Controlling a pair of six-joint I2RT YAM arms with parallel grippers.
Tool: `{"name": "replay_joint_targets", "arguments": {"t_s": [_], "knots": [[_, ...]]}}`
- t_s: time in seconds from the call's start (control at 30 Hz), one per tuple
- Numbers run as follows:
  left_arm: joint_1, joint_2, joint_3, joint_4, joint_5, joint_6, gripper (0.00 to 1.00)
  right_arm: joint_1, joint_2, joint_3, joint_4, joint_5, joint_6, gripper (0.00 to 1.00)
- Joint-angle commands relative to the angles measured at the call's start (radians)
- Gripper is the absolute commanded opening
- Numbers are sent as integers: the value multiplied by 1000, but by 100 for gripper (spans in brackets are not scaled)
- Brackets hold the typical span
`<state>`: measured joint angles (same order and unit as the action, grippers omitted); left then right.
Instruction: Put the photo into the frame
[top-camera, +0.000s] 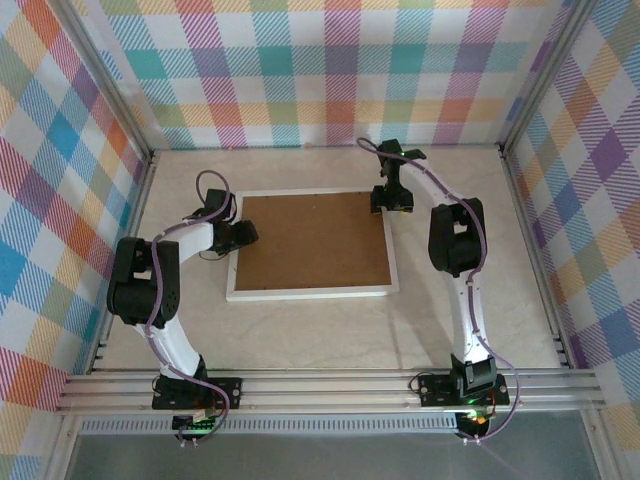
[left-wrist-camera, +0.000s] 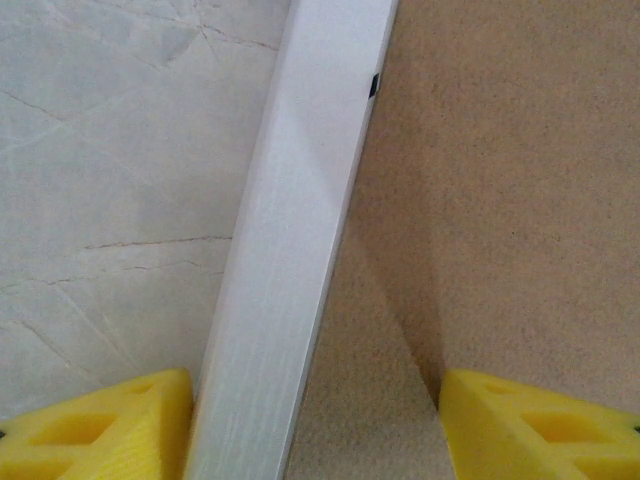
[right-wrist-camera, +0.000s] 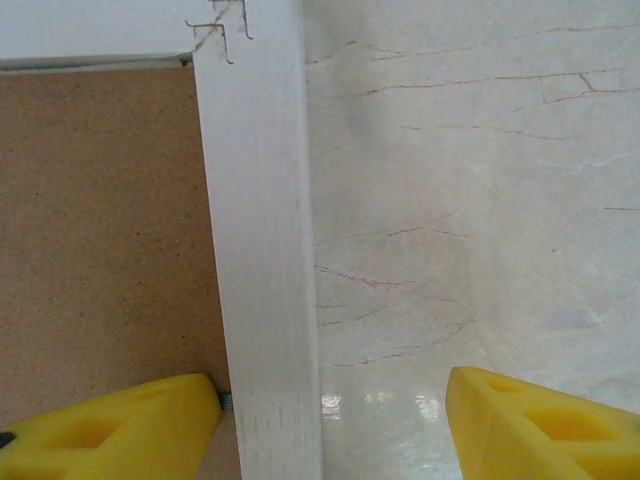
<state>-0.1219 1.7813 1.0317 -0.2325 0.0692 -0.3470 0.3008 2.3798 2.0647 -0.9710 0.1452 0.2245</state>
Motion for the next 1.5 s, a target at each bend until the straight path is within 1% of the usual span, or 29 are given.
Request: {"name": "replay_joint_targets", "arguments": {"t_s": [0.0,0.1,0.23,0.4,0.5,0.6,0.73,0.87,0.97,1.03,1.27,1.47], "knots": [[-20,33,13,39,105,-16,66,78,101,-57,-65,-180,16,67],[-20,33,13,36,102,-22,66,78,66,-69,-40,-227,25,67],[-16,32,13,28,83,-32,66,74,-37,-101,-4,-218,39,68],[-5,28,16,12,52,-39,67,51,-167,-141,17,-110,35,70],[3,24,21,6,46,-41,67,19,-240,-172,25,-80,30,70],[6,10,21,-2,35,-42,67,-3,-320,-212,24,-19,10,72],[10,-28,21,-18,29,-54,71,-16,-426,-306,18,4,-13,74],[9,-74,22,-31,29,-70,79,-15,-532,-464,37,-49,-13,74],[9,-112,15,-34,23,-77,85,-15,-607,-593,62,-128,-11,75],[9,-135,2,-28,23,-84,88,-14,-650,-675,85,-172,1,76],[10,-167,-54,13,52,-116,89,-9,-737,-885,186,-237,55,75],[9,-163,-106,33,66,-124,90,-2,-722,-967,241,-224,94,74]]}}
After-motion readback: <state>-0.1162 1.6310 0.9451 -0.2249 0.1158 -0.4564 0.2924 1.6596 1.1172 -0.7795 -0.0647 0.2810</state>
